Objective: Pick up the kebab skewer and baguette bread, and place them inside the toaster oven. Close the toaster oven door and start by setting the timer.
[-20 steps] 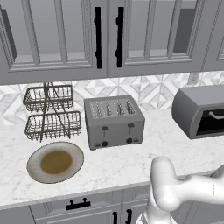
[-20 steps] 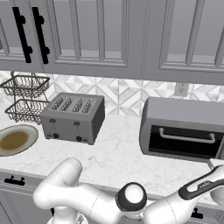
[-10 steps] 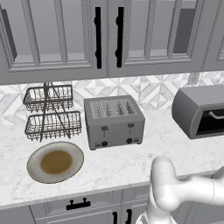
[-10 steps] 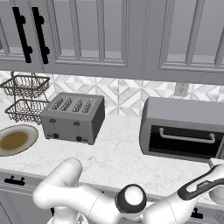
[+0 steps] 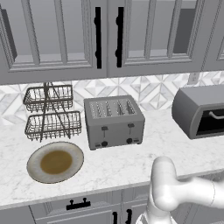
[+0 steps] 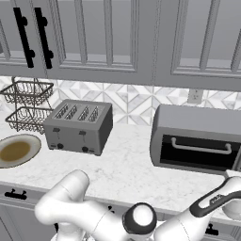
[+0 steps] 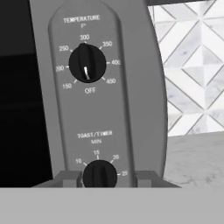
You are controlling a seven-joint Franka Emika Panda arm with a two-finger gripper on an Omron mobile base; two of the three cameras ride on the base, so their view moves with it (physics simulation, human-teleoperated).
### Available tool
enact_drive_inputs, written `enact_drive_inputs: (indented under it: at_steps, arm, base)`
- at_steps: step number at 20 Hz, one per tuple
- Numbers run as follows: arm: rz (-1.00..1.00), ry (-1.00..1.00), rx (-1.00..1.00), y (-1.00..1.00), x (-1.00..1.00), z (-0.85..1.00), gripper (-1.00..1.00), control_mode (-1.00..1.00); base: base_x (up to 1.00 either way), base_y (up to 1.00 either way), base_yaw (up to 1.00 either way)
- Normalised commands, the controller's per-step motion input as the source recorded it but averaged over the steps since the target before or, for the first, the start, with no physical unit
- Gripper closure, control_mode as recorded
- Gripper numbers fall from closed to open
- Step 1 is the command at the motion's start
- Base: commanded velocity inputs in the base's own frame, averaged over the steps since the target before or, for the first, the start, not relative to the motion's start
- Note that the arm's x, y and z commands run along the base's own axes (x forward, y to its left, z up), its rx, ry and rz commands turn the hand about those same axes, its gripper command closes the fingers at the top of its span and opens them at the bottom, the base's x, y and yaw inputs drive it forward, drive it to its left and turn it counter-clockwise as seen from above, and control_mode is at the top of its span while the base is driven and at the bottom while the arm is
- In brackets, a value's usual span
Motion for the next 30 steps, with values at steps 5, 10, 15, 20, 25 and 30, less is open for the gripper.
enact_drive_inputs:
  at_steps: [5, 10, 15, 20, 25, 30]
  arm:
    - [-0.07, 0.00, 0.00, 0.00, -0.01, 0.00, 1.00, -1.00]
    - [-0.08, 0.00, 0.00, 0.00, 0.00, 0.00, 1.00, -1.00]
    - [-0.08, 0.00, 0.00, 0.00, 0.00, 0.00, 1.00, -1.00]
    - [-0.04, 0.00, 0.00, 0.00, 0.00, 0.00, 1.00, -1.00]
    - [0.00, -0.04, 0.04, 0.00, 0.00, 0.00, 1.00, -1.00]
    - [0.04, -0.03, 0.15, 0.00, 0.00, 0.00, 1.00, -1.00]
  base:
    - [0.00, 0.00, 0.00]
    - [0.00, 0.00, 0.00]
    - [0.00, 0.00, 0.00]
    - [0.00, 0.00, 0.00]
    - [0.00, 0.00, 0.00]
    - [0.00, 0.00, 0.00]
